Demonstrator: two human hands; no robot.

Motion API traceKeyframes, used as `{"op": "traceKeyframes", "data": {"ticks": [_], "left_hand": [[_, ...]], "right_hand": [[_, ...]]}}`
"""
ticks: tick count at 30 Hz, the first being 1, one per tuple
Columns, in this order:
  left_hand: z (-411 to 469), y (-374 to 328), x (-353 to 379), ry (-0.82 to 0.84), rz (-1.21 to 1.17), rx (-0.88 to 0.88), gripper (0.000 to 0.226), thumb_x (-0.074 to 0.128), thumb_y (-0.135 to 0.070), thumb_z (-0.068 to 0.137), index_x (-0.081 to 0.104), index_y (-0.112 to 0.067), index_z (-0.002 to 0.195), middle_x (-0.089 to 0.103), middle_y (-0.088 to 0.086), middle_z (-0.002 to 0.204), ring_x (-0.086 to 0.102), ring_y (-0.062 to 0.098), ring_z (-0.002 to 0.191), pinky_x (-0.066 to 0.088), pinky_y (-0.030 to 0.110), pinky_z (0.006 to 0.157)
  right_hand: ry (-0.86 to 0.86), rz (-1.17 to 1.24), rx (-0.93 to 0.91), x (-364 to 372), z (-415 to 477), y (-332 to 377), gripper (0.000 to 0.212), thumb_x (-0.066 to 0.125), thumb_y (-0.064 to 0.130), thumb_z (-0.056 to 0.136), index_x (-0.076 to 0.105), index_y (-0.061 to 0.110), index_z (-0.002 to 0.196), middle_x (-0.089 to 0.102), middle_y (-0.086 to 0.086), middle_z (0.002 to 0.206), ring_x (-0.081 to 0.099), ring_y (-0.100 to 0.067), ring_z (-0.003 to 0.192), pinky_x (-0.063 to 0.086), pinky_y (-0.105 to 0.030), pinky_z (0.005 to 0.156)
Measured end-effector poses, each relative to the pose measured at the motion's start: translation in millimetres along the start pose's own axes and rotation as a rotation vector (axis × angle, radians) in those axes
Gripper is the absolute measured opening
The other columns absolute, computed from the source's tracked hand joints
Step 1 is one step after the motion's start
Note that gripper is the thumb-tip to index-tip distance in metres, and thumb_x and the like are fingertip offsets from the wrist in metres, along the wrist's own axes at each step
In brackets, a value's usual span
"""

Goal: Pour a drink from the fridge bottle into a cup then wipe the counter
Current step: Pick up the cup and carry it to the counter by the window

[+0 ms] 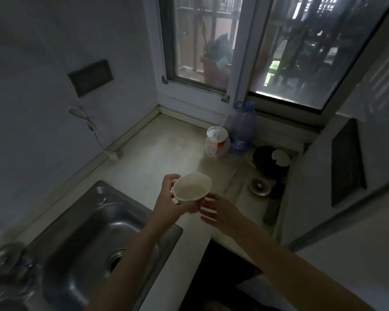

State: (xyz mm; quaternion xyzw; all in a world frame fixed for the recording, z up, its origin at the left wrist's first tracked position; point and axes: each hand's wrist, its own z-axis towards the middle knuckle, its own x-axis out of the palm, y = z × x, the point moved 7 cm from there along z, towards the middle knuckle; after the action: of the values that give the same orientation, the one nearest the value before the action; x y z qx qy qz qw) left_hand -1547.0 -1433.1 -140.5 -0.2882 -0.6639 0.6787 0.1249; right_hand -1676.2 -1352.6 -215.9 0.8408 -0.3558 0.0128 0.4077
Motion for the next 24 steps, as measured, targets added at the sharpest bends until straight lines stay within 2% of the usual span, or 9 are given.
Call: {"op": "traceKeyframes", "data": {"ticks": [2,6,11,14,17,21,24], "left_hand": [[15,7,1,-0.018,0.002,-0.018,0.073,0.088,-0.009,0.066,0.042,-0.016,0.123,0.055,-0.007,0.109,0.059,0.000,0.090,0.053,0.015,0.065],[43,19,2,-0.035,-0.001,-0.051,0.072,0.087,-0.006,0.068,0.041,-0.015,0.123,0.054,-0.007,0.110,0.058,0.006,0.094,0.052,0.014,0.063],[67,34,12,-0.021,-0.004,-0.098,0.074,0.089,-0.011,0.067,0.041,-0.017,0.123,0.055,-0.005,0.112,0.058,0.007,0.097,0.053,0.016,0.066],[76,44,21,0.003,0.007,-0.120,0.078,0.087,-0.024,0.058,0.041,-0.016,0.121,0.055,0.001,0.112,0.059,0.012,0.097,0.052,0.015,0.062],[82,57,26,0.009,0.006,-0.146,0.076,0.085,-0.023,0.057,0.040,-0.014,0.119,0.054,0.006,0.112,0.059,0.012,0.095,0.053,0.017,0.063],[82,72,30,0.021,0.009,-0.175,0.083,0.087,-0.027,0.056,0.038,-0.016,0.122,0.052,-0.001,0.115,0.059,0.012,0.099,0.053,0.017,0.064],[82,81,30,0.020,0.018,-0.185,0.095,0.087,-0.037,0.048,0.035,-0.016,0.125,0.050,-0.004,0.117,0.057,0.010,0.103,0.054,0.017,0.070]], "right_hand": [[0.003,-0.044,0.004,-1,14,8,0.028,0.054,0.007,0.094,0.055,0.015,0.122,0.061,-0.011,0.114,0.061,-0.028,0.102,0.050,-0.038,0.089],[0.047,-0.084,0.009,0,38,20,0.030,0.056,0.007,0.092,0.055,0.016,0.121,0.062,-0.011,0.115,0.063,-0.024,0.097,0.052,-0.035,0.083],[0.026,-0.101,0.027,-6,62,18,0.042,0.051,0.000,0.090,0.051,0.019,0.127,0.062,-0.008,0.110,0.060,-0.028,0.109,0.050,-0.041,0.092],[0.033,-0.097,0.056,-11,75,12,0.045,0.049,-0.004,0.089,0.049,0.016,0.129,0.062,-0.006,0.102,0.061,-0.024,0.100,0.048,-0.042,0.093],[0.004,-0.106,0.074,-18,89,10,0.045,0.049,-0.004,0.088,0.050,0.014,0.130,0.064,-0.007,0.103,0.062,-0.024,0.099,0.047,-0.040,0.088],[-0.007,-0.171,0.094,-22,97,7,0.041,0.049,-0.002,0.088,0.052,0.014,0.125,0.065,-0.004,0.099,0.063,-0.019,0.091,0.045,-0.039,0.089],[0.003,-0.166,0.110,-23,99,5,0.032,0.048,-0.003,0.089,0.056,0.015,0.115,0.065,-0.004,0.094,0.063,-0.017,0.080,0.047,-0.037,0.083]]}}
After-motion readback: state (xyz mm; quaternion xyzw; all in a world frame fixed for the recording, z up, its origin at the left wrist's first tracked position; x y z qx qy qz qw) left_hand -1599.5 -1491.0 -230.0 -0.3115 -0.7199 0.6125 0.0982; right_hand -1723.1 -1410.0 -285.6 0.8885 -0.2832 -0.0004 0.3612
